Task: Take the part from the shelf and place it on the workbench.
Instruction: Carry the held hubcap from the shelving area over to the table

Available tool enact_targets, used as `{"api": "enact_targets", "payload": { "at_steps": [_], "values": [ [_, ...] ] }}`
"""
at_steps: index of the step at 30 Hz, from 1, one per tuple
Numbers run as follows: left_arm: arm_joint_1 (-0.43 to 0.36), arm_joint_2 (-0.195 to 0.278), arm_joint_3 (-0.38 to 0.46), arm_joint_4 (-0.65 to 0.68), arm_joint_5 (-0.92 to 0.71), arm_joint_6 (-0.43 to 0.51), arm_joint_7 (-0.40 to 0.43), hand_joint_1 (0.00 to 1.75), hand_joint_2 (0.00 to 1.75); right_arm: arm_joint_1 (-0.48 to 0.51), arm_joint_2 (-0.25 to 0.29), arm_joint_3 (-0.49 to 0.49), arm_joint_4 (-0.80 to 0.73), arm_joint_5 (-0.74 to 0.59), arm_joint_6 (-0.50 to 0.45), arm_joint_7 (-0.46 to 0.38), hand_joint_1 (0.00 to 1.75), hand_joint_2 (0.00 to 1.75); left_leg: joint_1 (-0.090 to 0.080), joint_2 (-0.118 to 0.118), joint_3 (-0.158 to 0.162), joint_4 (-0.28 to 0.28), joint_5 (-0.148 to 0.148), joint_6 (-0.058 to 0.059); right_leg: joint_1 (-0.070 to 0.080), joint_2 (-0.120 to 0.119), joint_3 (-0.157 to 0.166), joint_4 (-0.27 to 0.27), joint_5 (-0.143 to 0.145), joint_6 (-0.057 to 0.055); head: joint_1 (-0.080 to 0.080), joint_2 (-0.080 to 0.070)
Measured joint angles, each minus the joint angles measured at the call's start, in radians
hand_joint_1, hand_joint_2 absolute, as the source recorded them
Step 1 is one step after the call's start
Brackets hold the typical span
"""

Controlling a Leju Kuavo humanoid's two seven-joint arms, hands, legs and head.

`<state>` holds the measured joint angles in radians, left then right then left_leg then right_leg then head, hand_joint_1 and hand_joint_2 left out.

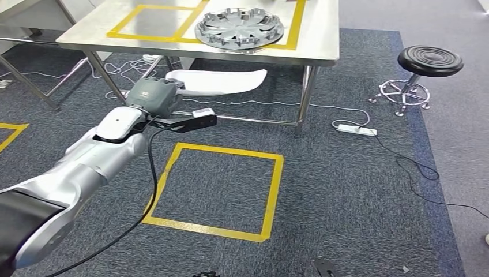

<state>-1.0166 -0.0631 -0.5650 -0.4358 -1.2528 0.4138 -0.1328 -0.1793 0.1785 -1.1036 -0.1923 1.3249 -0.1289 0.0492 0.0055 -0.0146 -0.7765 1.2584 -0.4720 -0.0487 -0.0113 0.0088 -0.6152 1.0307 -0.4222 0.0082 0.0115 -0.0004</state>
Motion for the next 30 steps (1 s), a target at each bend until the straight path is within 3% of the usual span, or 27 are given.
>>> {"api": "enact_targets", "payload": {
  "at_steps": [2,4,7,9,11,13,14,15,17,18,19,23,25,28,29,30],
  "values": [
    [-0.001,0.002,0.0,0.0,0.0,0.0,0.0,1.75,1.75,0.002,0.0,0.0,0.0,0.0,0.0,0.0,0.0,1.75,0.003,0.005,0.042,-0.118,0.091,-0.002,-0.002,0.002,0.018,0.001,-0.015,0.009,-0.001,0.0],
    [-0.006,0.002,0.0,0.0,0.001,0.0,0.0,1.75,1.75,0.0,0.0,0.0,0.0,-0.001,0.0,0.0,0.0,1.75,0.005,0.011,0.088,-0.227,0.13,0.002,0.002,0.003,0.027,0.004,-0.03,0.019,-0.001,0.0],
    [-0.007,0.001,0.0,0.0,0.002,0.0,-0.001,1.75,1.75,-0.002,0.0,-0.001,0.0,-0.002,0.0,0.0,0.0,1.75,0.002,0.01,0.103,-0.254,0.114,0.024,0.004,0.001,0.032,0.0,-0.043,0.034,0.002,0.0],
    [-0.008,0.002,0.001,0.0,0.003,0.001,-0.001,1.75,1.75,0.0,0.0,-0.001,0.0,-0.003,0.0,-0.001,0.0,1.75,0.003,0.009,0.109,-0.256,0.107,0.038,0.002,-0.001,0.021,0.028,-0.061,0.043,0.004,0.0],
    [-0.008,0.001,0.001,0.0,0.003,0.001,-0.002,1.75,1.75,0.0,0.0,-0.002,0.0,-0.003,0.0,-0.002,0.0,1.75,0.002,0.006,0.118,-0.256,0.099,0.05,0.002,-0.001,-0.039,0.141,-0.105,0.046,0.009,0.0],
    [-0.004,0.001,0.0,0.0,0.003,0.0,-0.002,1.75,1.75,0.0,0.0,-0.003,0.0,-0.004,0.0,-0.003,0.0,1.75,-0.001,0.003,0.13,-0.256,0.088,0.054,0.003,-0.001,-0.123,0.271,-0.137,0.045,0.011,0.0],
    [-0.002,0.001,0.0,0.0,0.003,0.0,-0.002,1.75,1.75,0.0,0.0,-0.003,0.0,-0.004,0.0,-0.004,0.0,1.75,-0.002,0.002,0.138,-0.256,0.082,0.055,0.003,-0.001,-0.149,0.297,-0.128,0.044,0.011,0.0],
    [0.0,0.0,0.0,0.0,0.003,0.0,-0.002,1.75,1.75,-0.001,0.0,-0.003,0.0,-0.004,0.0,-0.005,0.0,1.75,-0.003,0.001,0.148,-0.256,0.075,0.054,0.003,-0.001,-0.155,0.283,-0.099,0.043,0.011,0.0],
    [0.0,-0.001,0.0,0.0,0.003,0.0,-0.002,1.75,1.75,-0.001,0.0,-0.004,0.0,-0.004,0.0,-0.006,0.0,1.75,-0.004,-0.001,0.17,-0.256,0.059,0.052,0.004,-0.001,-0.118,0.159,-0.001,0.035,0.011,0.0],
    [-0.003,-0.002,0.0,0.0,0.003,0.0,-0.002,1.75,1.75,0.001,-0.001,-0.005,0.0,-0.003,0.0,-0.006,0.0,1.75,-0.006,-0.003,0.178,-0.255,0.051,0.048,0.006,-0.001,-0.091,0.092,0.036,0.031,0.011,0.0],
    [-0.005,-0.002,0.0,0.0,0.003,0.0,-0.002,1.75,1.75,0.001,-0.001,-0.006,0.0,-0.003,0.0,-0.006,0.0,1.75,-0.007,-0.004,0.182,-0.254,0.045,0.044,0.008,-0.002,-0.069,0.042,0.055,0.027,0.011,0.0],
    [-0.008,0.0,0.001,0.0,0.004,0.001,-0.002,1.75,1.75,0.002,-0.001,-0.008,0.0,-0.002,-0.001,-0.006,0.0,1.75,-0.006,-0.004,0.183,-0.254,0.031,0.022,0.009,0.001,-0.045,-0.001,0.043,0.014,0.01,0.0],
    [-0.012,0.002,0.001,-0.001,0.004,0.001,-0.002,1.75,1.75,0.001,-0.001,-0.009,0.0,-0.001,-0.002,-0.006,0.0,1.75,-0.006,-0.001,0.16,-0.204,0.007,0.011,0.005,0.001,-0.034,-0.006,0.038,0.004,0.007,0.0],
    [-0.011,0.005,0.001,0.0,0.005,0.0,-0.003,1.75,1.75,-0.002,-0.001,-0.009,0.0,0.003,-0.003,-0.006,0.0,1.75,-0.003,0.0,0.045,-0.021,-0.048,0.003,0.002,0.0,-0.019,-0.007,0.023,-0.004,0.005,0.0],
    [-0.008,0.006,0.001,0.0,0.006,0.0,-0.003,1.75,1.75,-0.002,-0.001,-0.009,0.0,0.003,-0.003,-0.006,0.0,1.75,-0.002,0.001,0.015,0.013,-0.045,0.002,0.001,0.001,-0.013,-0.007,0.017,-0.003,0.004,0.0],
    [-0.006,0.007,0.001,0.0,0.006,0.0,-0.003,1.75,1.75,0.0,-0.001,-0.009,0.0,0.004,-0.003,-0.006,0.0,1.75,-0.001,0.001,0.003,0.013,-0.022,0.001,0.001,0.002,-0.005,-0.007,0.01,-0.001,0.004,0.0]
  ]
}}
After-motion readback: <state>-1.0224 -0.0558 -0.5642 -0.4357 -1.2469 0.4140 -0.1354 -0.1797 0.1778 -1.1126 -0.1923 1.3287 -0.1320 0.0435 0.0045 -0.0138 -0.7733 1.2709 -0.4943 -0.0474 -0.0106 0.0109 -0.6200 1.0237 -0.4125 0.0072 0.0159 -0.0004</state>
